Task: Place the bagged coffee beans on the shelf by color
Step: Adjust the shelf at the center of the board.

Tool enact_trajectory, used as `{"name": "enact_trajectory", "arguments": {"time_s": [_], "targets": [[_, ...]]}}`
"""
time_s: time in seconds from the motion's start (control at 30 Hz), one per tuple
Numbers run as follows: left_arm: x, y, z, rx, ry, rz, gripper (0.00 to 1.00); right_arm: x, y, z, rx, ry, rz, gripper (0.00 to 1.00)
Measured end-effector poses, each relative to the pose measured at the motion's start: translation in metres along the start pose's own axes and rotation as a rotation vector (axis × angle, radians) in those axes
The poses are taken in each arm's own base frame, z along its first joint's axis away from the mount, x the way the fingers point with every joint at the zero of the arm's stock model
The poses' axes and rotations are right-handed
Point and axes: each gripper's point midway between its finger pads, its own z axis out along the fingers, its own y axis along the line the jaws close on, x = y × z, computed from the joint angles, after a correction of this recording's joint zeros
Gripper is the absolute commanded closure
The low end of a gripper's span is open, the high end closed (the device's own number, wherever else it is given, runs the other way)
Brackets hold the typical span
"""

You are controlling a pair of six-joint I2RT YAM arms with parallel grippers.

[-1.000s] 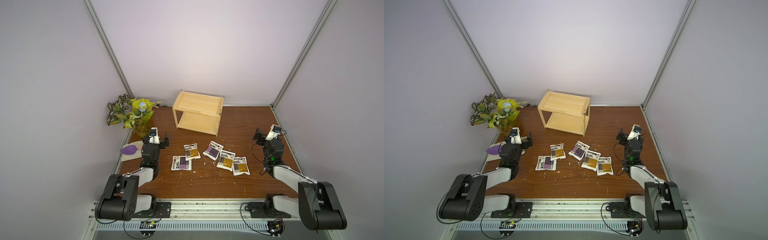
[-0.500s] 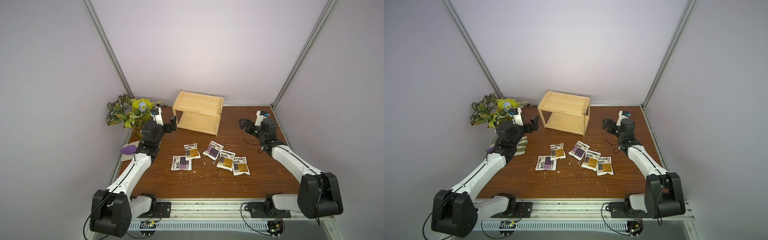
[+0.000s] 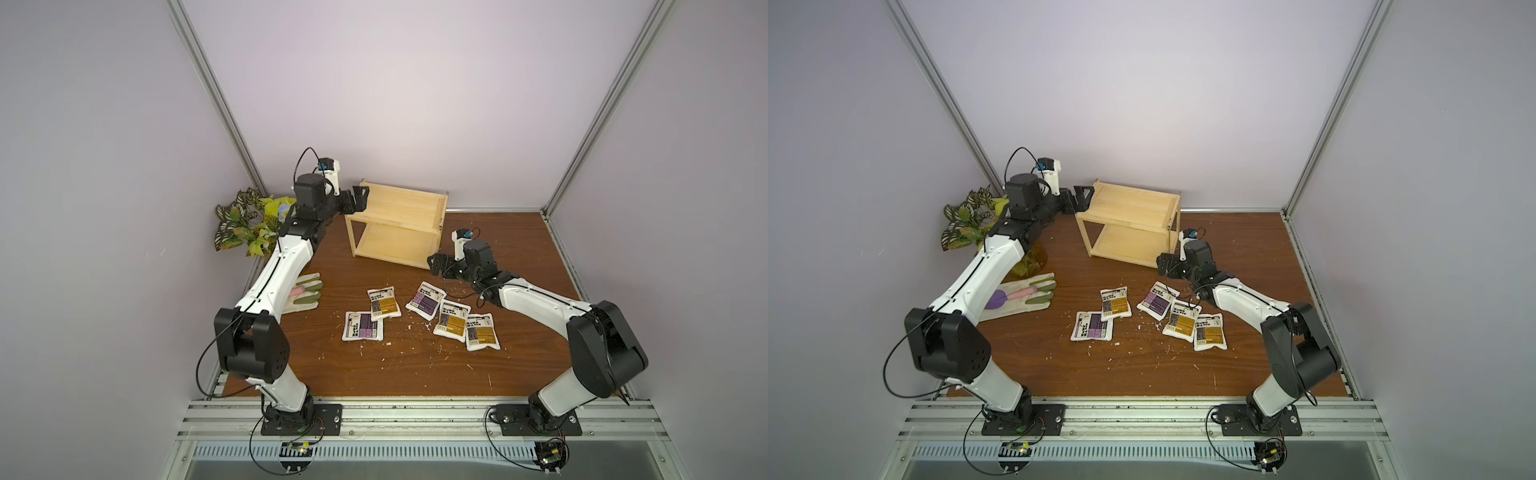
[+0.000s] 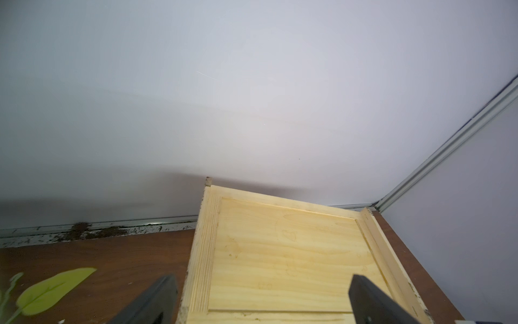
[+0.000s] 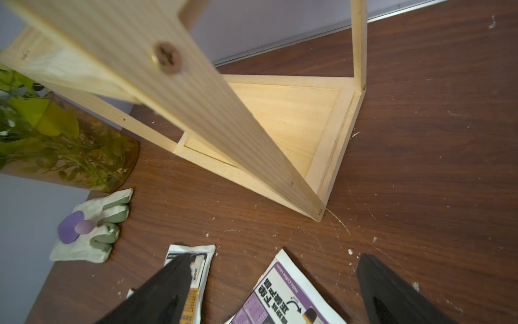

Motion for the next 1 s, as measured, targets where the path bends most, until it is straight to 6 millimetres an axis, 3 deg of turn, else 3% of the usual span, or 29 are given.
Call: {"name": "enact_trajectory", "arguments": {"time_s": [0.07, 0.2, 0.33, 0.43, 0.77, 1.0], "targets": [[-0.001, 0.001, 0.013, 0.043, 0.022, -0.033, 0.00, -0.002, -0.001, 0.007, 0.027, -0.035, -0.006, 0.01], [0.003, 0.022, 0.037, 0.080, 0.063, -0.112, 0.01, -0.010, -0.009, 0.017, 0.080, -0.105, 0.004, 0.01], [0.017, 0.043, 0.060, 0.096, 0.120, -0.170, 0.00, -0.017, -0.017, 0.029, 0.126, -0.163, 0.031, 0.02], [0.033, 0.046, 0.070, 0.119, 0.166, -0.203, 0.01, -0.017, -0.026, 0.034, 0.166, -0.188, 0.053, 0.02], [0.073, 0.011, 0.071, 0.211, 0.286, -0.172, 0.00, -0.027, -0.039, 0.028, 0.227, -0.251, 0.094, 0.01], [0.122, -0.029, 0.044, 0.273, 0.387, -0.192, 0.01, -0.031, -0.058, 0.006, 0.265, -0.280, 0.116, 0.01]]}}
